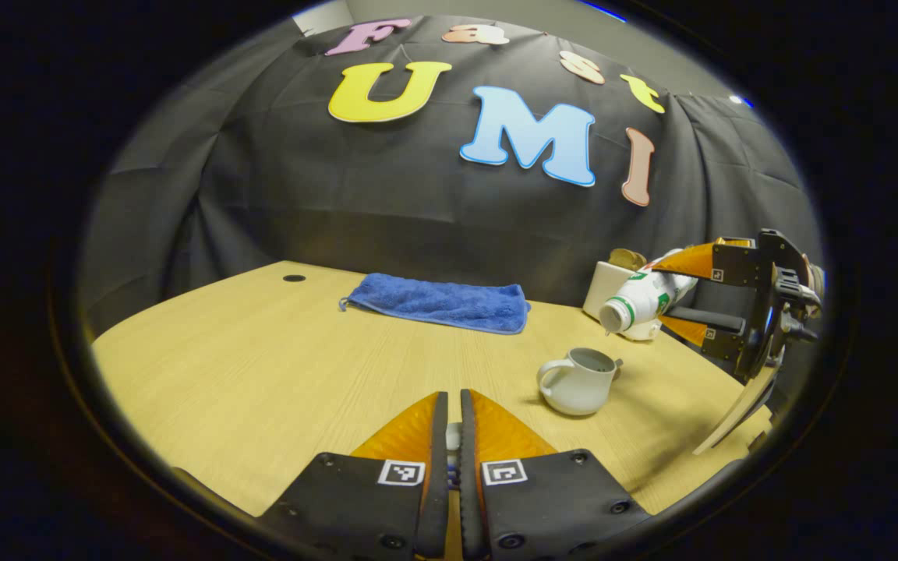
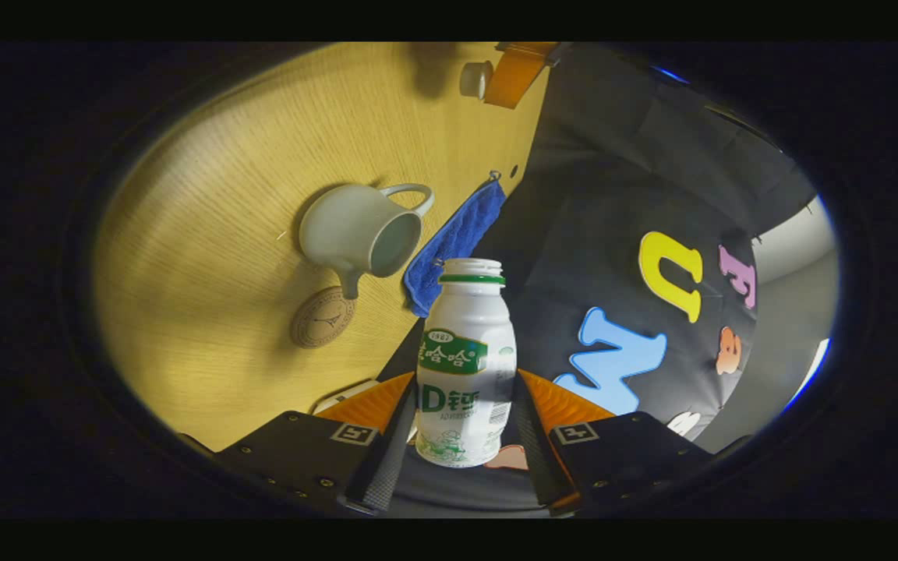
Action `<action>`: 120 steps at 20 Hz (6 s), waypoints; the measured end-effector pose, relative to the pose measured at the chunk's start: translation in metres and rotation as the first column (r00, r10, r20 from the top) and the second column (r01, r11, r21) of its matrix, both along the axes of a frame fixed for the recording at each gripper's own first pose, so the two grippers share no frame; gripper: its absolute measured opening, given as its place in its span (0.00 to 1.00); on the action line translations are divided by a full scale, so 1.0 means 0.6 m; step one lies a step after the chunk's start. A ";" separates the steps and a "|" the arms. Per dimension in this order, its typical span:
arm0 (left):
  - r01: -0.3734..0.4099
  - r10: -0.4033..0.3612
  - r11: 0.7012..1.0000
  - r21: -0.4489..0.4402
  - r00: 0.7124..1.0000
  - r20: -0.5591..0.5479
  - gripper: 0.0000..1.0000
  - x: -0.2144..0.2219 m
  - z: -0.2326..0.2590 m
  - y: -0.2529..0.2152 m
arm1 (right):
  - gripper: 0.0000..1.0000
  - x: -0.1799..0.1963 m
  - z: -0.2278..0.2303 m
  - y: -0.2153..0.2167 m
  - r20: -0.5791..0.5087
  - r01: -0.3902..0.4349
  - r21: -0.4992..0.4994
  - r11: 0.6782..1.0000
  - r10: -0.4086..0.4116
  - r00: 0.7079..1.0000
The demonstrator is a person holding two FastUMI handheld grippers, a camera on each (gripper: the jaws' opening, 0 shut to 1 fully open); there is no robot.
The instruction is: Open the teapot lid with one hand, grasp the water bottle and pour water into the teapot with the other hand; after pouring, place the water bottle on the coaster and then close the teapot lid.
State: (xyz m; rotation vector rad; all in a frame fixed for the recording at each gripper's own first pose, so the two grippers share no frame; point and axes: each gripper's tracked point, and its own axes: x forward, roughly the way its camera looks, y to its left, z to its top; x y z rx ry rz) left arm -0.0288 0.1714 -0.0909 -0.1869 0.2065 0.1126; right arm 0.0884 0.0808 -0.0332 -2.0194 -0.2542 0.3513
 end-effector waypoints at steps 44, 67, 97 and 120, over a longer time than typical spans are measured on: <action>-0.030 0.031 0.999 0.031 0.999 -0.011 0.13 0.005 0.000 0.002 | 0.67 0.024 -0.070 -0.068 -0.434 0.443 0.836 -0.325 0.103 0.895; 0.076 -0.080 0.995 0.072 0.995 0.058 0.13 0.058 0.066 -0.083 | 0.97 -0.024 -0.055 -0.088 -0.379 0.395 0.846 -0.357 0.118 0.918; 0.213 -0.227 0.968 0.135 0.969 0.099 0.13 0.191 0.108 -0.219 | 0.71 0.012 0.016 -0.105 -0.259 0.295 0.884 -0.363 0.147 0.955; 0.186 -0.196 0.969 0.162 0.979 0.053 0.33 0.246 0.051 -0.245 | 0.72 0.003 0.014 -0.120 -0.251 0.329 0.825 -0.461 0.223 0.942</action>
